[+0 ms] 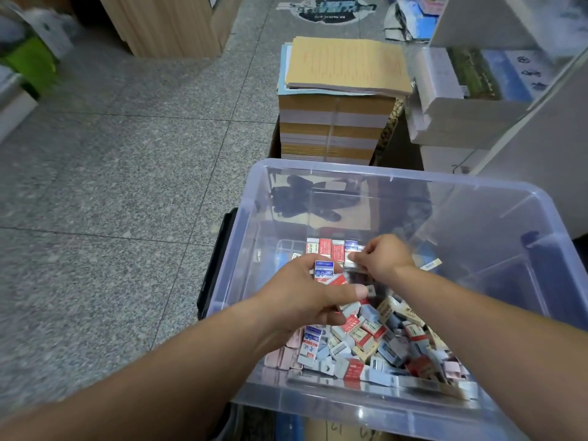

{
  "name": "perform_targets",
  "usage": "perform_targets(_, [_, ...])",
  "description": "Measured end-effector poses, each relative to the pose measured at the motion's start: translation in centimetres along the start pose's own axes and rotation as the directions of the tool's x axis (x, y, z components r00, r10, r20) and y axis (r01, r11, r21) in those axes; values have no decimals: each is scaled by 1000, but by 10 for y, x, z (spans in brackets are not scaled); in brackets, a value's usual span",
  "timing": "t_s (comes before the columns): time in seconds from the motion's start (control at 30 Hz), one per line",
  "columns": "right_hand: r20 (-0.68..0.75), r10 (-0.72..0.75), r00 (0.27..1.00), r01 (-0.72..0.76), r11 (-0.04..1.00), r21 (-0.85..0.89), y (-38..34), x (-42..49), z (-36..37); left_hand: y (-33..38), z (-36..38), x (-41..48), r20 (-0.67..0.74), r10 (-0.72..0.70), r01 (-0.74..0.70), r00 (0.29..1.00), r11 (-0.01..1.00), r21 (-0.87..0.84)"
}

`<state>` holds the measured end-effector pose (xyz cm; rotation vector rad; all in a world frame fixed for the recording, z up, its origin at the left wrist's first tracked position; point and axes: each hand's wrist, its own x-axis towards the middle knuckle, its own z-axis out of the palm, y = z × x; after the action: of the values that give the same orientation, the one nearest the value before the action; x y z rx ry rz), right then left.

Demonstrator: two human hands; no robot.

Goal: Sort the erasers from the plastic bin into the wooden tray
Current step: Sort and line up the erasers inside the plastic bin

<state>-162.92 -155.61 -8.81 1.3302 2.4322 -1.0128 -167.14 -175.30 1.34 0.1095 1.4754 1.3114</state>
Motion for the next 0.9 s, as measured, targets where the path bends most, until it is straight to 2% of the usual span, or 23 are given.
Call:
perform_targets(0.13, [47, -11, 999, 9, 999, 36, -9, -12, -16, 0, 1, 1, 13, -28, 29, 1000, 996, -80])
perform_targets(0.23, [239, -34, 970, -47, 944, 326, -20, -46, -39, 1, 3, 0, 0, -15, 14, 1000, 993, -116])
perform_targets(0.3, [442, -122, 889, -153, 829, 538, -22, -73, -59, 2, 2, 1, -25, 17, -19, 1000, 996, -90])
perform_targets(0.37, [573, -261, 777, -232, 727, 647, -18, -94, -72, 4, 2, -1, -57, 45, -50, 997, 996, -75])
perform_targets(0.4, [588, -314, 746, -230, 707, 669, -15, -101, -75, 5, 3, -2, -68, 57, -62, 996, 995, -74])
perform_targets(0.43, [576, -338, 744, -192, 718, 669, -11, -104, -75, 6, 4, -3, -73, 67, -72, 995, 995, -74])
perform_targets(0.5, [517, -344, 784, -87, 763, 640, -5, -106, -72, 7, 7, -7, -73, 88, -92, 993, 994, -66])
perform_targets(0.57, [474, -351, 807, -42, 768, 640, -4, -104, -72, 7, 9, -8, -71, 117, -121, 991, 991, -54])
perform_targets(0.63, [415, -286, 864, -93, 719, 689, -1, -92, -74, 7, 8, -7, -82, 127, -130, 989, 991, -32])
perform_targets(0.7, [338, -111, 935, -169, 698, 696, 7, -74, -72, 4, 6, -5, -90, 108, -108, 990, 994, 11])
perform_targets(0.73, [297, -10, 955, -200, 719, 666, 12, -63, -69, 3, 6, -4, -91, 101, -98, 991, 994, 45])
perform_targets(0.83, [192, 215, 958, -286, 777, 560, 24, -35, -51, 0, 5, -3, -101, 132, -115, 986, 982, 152])
perform_targets(0.9, [162, 301, 940, -342, 801, 491, 25, -23, -38, -2, 5, -2, -131, 179, -146, 975, 963, 227])
